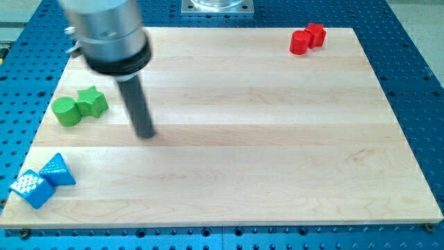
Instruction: Place the red star into the yellow blocks
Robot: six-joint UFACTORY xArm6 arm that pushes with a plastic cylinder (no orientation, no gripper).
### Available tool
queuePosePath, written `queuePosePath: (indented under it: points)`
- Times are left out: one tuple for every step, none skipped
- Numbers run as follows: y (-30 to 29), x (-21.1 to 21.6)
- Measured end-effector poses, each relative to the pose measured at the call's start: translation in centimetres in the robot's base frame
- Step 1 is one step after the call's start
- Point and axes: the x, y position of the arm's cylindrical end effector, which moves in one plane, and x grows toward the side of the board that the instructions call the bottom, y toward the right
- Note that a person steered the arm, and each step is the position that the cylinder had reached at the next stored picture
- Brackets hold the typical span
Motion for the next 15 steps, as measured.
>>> queuePosePath:
  points:
    - [-1.6,-5.7]
    - [-7.5,-6.2]
    - [-12.9,-6.8]
    - [-15.0,-7.4]
    - [-19.4,-8.9]
    - [-19.9,-10.4]
    - [-19.6,-16.2]
    - [-18.8,-20.7]
    - [-12.1,-19.8]
    - [-7.1,-18.7]
    - [-9.5,-17.8]
    - [-1.2,-10.3]
    - [14.2,-10.1]
    - [26.4,-12.8]
    - [31.9,-18.6]
